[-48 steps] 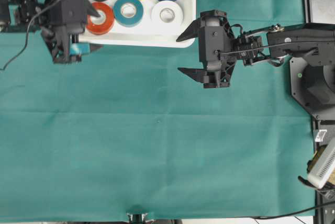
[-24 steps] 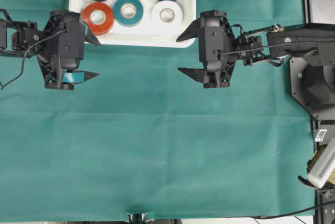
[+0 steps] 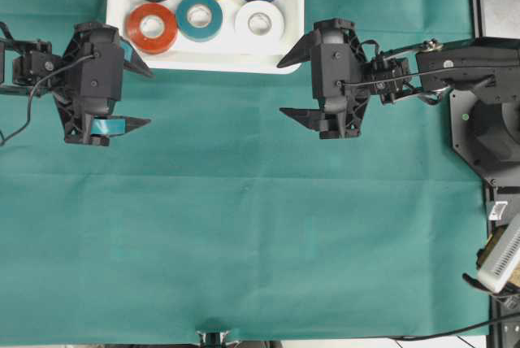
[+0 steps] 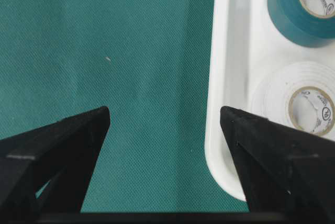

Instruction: Put the tape alternately from left to right into the white case.

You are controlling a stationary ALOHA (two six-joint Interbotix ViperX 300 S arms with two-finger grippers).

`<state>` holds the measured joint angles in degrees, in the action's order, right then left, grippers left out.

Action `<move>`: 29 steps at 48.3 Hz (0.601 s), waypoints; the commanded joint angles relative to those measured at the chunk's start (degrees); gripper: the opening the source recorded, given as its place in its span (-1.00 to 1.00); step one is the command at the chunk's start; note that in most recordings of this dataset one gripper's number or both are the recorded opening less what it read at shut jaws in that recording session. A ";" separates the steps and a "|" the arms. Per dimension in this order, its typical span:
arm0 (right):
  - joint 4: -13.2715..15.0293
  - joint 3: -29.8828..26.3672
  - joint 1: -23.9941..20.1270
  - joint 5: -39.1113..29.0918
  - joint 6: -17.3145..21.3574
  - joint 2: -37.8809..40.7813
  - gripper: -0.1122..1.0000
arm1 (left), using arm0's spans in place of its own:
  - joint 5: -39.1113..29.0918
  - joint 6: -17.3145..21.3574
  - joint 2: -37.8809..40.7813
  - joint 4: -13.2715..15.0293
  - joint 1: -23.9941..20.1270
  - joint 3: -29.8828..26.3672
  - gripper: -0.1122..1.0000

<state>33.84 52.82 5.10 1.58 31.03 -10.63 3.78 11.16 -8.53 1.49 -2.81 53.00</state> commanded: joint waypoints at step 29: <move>0.00 -0.18 -0.09 0.79 0.09 -2.02 0.61 | 0.79 0.09 -6.50 0.00 0.09 2.72 0.87</move>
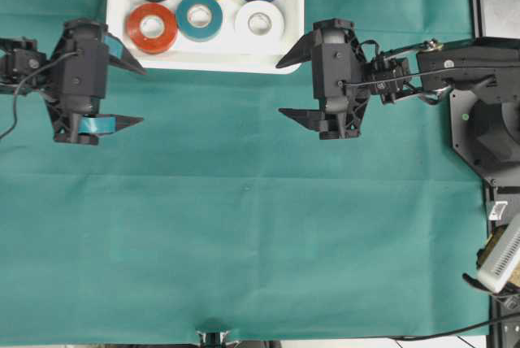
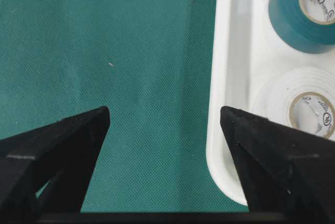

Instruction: Put the tape alternately from left to right into the white case.

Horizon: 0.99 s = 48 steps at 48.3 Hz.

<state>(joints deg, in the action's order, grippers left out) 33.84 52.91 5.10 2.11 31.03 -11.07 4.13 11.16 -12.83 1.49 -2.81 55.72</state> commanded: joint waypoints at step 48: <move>0.00 5.63 -0.09 0.09 0.09 -10.55 0.61 | 0.44 0.09 -16.61 0.00 0.09 9.05 0.87</move>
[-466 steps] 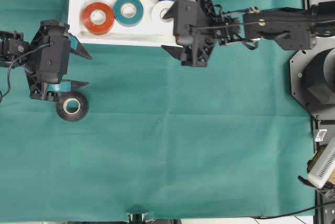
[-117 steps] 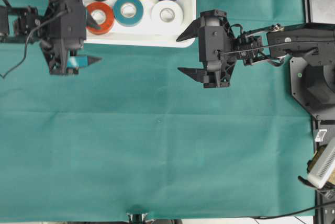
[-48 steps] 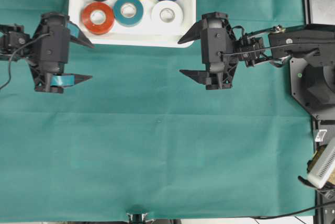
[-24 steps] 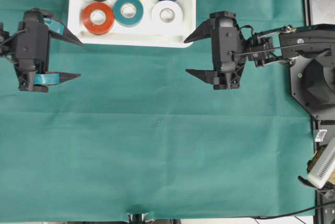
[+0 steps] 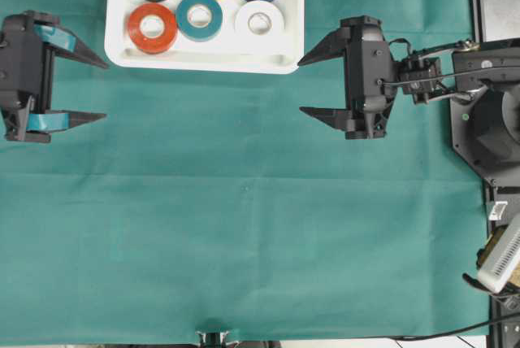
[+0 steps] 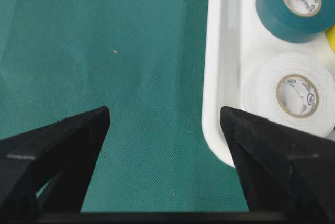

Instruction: Put the tape alternately from left to right into the white case.

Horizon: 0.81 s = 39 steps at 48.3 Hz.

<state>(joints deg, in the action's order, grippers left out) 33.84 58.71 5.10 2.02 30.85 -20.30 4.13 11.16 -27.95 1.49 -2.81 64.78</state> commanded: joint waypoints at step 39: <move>0.00 6.42 -0.09 0.18 0.35 -11.95 0.60 | 0.35 -0.09 -22.59 0.00 0.09 10.46 0.87</move>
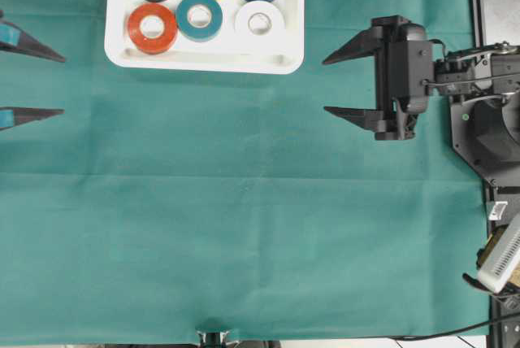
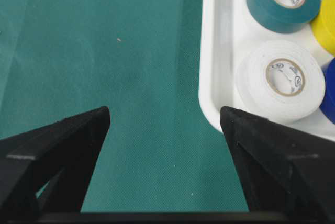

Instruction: Put the tape alternately from left to right into the white case.

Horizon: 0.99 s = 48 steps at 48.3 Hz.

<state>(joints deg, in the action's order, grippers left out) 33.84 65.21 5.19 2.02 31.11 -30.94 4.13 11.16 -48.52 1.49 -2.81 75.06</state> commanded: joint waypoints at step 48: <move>-0.70 14.77 -0.18 -0.18 1.23 -29.44 0.60 | -3.87 -0.26 -19.86 0.00 -2.29 6.86 0.87</move>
<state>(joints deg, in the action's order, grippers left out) 33.31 79.89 5.19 1.93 31.82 -59.24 0.00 10.99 -68.82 1.49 -4.83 82.62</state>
